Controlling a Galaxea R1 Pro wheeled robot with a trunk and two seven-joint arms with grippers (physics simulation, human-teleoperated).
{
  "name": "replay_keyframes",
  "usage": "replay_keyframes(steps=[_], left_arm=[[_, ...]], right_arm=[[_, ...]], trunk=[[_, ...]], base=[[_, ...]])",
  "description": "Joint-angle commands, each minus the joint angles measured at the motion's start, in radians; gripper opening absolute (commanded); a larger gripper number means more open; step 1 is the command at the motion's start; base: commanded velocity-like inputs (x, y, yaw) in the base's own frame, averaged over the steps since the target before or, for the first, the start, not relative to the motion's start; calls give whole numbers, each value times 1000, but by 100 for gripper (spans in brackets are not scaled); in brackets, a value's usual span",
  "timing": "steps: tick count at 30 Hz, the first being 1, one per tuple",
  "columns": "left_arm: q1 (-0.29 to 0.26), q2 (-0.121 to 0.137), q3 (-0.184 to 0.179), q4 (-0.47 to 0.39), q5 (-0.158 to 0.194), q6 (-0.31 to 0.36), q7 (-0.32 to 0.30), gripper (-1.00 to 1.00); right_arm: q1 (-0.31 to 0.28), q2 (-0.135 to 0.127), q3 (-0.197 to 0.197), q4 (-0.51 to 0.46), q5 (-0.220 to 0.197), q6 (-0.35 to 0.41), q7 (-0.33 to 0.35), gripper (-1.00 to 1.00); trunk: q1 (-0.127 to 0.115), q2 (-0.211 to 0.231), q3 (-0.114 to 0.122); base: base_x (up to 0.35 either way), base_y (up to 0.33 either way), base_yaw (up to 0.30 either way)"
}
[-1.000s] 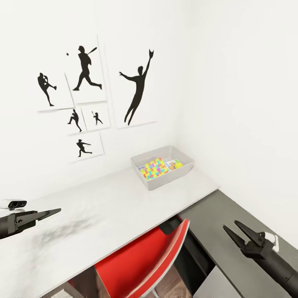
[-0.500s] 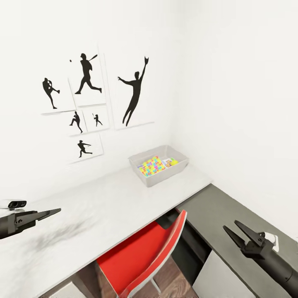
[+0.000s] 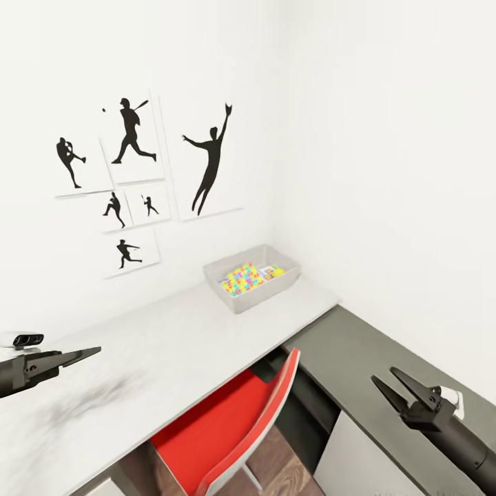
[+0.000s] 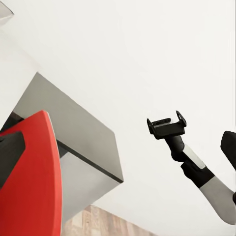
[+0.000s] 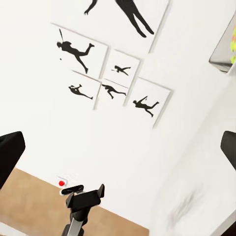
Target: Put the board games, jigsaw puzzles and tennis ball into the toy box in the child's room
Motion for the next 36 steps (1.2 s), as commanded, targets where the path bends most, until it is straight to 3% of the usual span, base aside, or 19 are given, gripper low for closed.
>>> replay_keyframes(steps=[1,26,36], left_arm=[[-1,0,0,0,-1,11,-4,100],[-1,0,0,0,0,11,-4,100],[-1,0,0,0,0,11,-4,100]], right_arm=[[0,0,0,-1,-3,5,0,100],[0,0,0,0,-5,5,-2,100],[0,0,0,1,-5,5,-3,100]], trunk=[[1,-2,0],[1,-2,30],[1,-2,37]], base=[[-89,56,-174],[-209,108,-174],[-48,6,-103]])
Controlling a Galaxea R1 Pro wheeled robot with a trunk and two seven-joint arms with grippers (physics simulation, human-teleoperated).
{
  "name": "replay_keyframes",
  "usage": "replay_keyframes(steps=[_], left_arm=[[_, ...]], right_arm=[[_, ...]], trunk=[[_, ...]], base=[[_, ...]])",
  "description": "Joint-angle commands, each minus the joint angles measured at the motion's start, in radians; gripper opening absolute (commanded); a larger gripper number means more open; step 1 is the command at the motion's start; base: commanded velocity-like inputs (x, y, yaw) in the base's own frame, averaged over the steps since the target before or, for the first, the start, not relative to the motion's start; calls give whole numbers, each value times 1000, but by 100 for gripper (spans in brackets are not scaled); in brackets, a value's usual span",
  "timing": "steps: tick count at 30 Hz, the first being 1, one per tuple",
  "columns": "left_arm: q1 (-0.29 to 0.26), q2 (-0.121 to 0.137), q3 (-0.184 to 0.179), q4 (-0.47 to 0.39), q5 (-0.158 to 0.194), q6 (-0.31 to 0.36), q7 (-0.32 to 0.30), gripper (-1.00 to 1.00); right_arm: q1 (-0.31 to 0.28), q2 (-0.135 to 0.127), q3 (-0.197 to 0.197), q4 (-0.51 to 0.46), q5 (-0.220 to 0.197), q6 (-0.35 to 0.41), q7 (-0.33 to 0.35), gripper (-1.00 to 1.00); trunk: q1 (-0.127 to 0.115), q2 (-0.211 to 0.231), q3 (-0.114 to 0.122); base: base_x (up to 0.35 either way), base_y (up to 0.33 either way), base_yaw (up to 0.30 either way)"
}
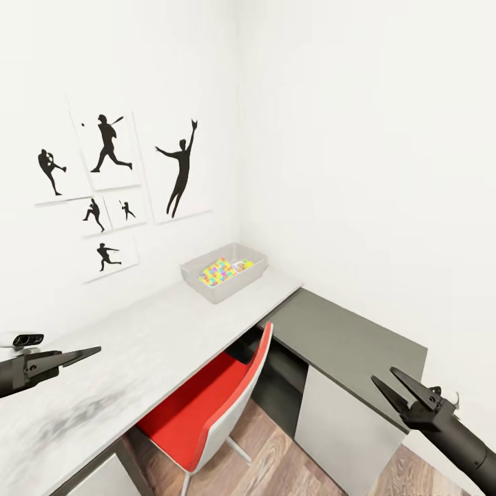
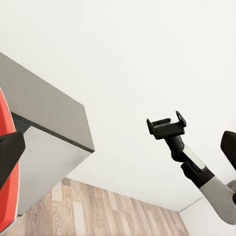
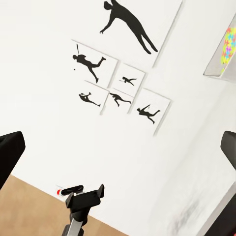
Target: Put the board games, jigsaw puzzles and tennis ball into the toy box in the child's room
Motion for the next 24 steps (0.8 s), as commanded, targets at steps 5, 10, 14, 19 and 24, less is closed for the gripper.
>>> replay_keyframes(steps=[5,10,14,19,24], left_arm=[[-1,0,0,0,-1,11,-4,100],[-1,0,0,0,-1,11,-4,100],[-1,0,0,0,-1,11,-4,100],[-1,0,0,1,-1,11,-4,100],[-1,0,0,2,-1,11,-4,100]], right_arm=[[0,0,0,0,-3,5,-2,100],[0,0,0,0,-3,5,-2,100],[0,0,0,0,-3,5,-3,100],[0,0,0,0,-3,5,-4,100],[0,0,0,0,-3,5,-5,100]], trunk=[[1,-2,1],[1,-2,5],[1,-2,7],[1,-2,11],[1,-2,13]], base=[[-27,2,-101],[-119,52,-100],[-167,100,-100],[-75,48,-93],[-48,8,-70]])
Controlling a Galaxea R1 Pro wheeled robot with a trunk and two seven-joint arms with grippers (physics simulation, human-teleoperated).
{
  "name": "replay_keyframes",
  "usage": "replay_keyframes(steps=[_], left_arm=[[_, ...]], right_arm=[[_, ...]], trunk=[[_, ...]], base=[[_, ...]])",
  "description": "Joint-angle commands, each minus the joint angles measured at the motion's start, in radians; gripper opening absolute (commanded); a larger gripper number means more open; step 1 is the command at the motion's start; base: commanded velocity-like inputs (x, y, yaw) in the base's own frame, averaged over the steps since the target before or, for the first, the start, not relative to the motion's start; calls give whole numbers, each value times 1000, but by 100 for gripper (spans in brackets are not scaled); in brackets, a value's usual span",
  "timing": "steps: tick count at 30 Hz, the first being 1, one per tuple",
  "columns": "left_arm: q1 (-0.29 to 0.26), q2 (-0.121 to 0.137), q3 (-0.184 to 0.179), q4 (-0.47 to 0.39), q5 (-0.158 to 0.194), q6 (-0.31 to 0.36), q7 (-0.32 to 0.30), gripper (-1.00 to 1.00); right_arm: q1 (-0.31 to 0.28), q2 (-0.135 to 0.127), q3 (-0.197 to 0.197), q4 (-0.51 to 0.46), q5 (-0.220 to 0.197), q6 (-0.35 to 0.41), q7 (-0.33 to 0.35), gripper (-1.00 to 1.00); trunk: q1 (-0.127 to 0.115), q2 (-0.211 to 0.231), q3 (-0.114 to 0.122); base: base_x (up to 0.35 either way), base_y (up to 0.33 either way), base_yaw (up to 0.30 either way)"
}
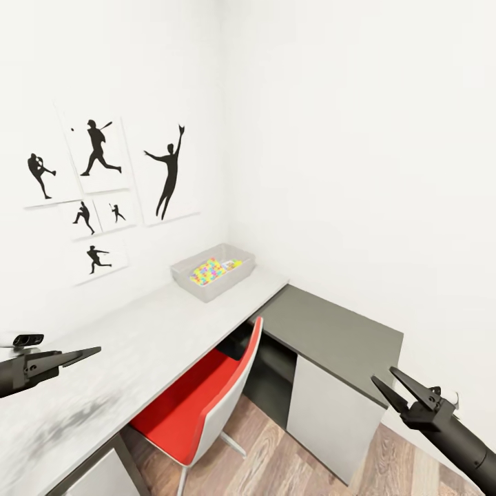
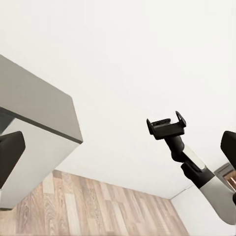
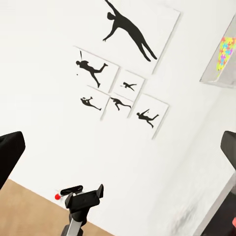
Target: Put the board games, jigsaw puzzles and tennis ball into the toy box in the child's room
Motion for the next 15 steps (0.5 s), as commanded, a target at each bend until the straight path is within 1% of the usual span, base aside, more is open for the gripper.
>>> replay_keyframes(steps=[1,6,15], left_arm=[[-1,0,0,0,0,11,-4,100],[-1,0,0,1,0,11,-4,100],[0,1,0,2,0,11,-4,100]], right_arm=[[0,0,0,0,-3,5,-1,100],[0,0,0,4,-3,5,-1,100],[0,0,0,5,-3,5,-1,100]], trunk=[[1,-2,-2],[1,-2,0],[1,-2,4]], base=[[-77,3,-65],[-68,1,-63],[-23,2,-62]])
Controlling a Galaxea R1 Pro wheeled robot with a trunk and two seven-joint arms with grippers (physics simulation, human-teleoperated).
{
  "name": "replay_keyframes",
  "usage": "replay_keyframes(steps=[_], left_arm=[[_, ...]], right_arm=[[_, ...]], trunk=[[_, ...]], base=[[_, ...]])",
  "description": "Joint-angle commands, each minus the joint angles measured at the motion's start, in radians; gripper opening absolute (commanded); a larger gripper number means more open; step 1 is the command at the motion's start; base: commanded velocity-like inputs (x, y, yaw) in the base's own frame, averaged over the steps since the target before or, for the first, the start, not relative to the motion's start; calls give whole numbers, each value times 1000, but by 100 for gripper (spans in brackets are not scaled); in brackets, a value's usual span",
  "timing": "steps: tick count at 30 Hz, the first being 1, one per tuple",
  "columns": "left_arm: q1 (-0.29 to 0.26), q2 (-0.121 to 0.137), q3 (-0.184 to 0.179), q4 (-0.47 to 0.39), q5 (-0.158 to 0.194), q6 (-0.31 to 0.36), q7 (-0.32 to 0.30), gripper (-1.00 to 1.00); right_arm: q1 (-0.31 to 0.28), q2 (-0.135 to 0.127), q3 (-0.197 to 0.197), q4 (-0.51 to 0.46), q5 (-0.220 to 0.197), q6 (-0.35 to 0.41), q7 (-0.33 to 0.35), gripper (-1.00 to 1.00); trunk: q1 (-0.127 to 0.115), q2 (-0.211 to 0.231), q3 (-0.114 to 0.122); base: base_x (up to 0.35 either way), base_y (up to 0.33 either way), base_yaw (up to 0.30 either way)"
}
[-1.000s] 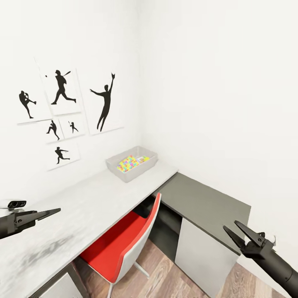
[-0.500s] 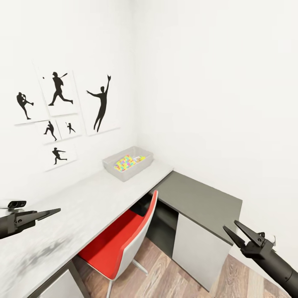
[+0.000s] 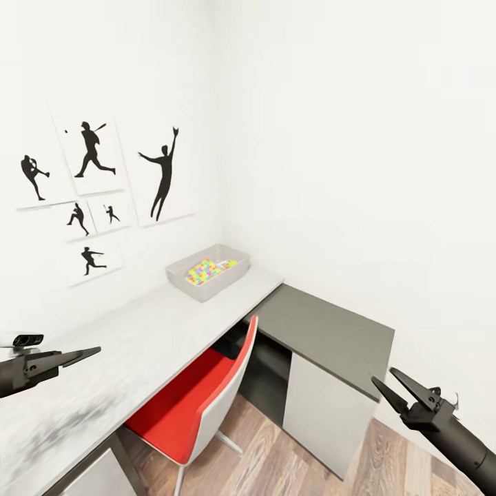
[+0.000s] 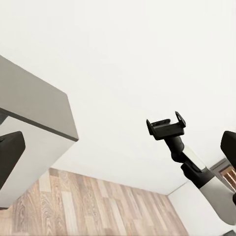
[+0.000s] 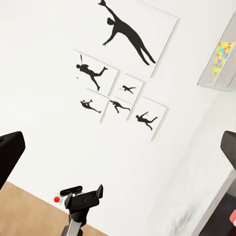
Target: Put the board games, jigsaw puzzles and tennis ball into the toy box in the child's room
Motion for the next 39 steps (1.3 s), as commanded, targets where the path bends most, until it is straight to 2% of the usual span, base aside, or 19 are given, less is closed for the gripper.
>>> replay_keyframes(steps=[1,24,39], left_arm=[[-1,0,0,0,0,11,-4,100],[-1,1,0,1,0,11,-4,100],[-1,1,0,1,0,11,-4,100]], right_arm=[[0,0,0,-1,-3,5,0,100],[0,1,0,-1,-3,4,-2,100],[0,4,1,-1,-3,1,-5,100]], trunk=[[1,-2,-2],[1,-2,1],[1,-2,2]], base=[[-73,31,-62],[-90,25,-17],[-13,0,-11]])
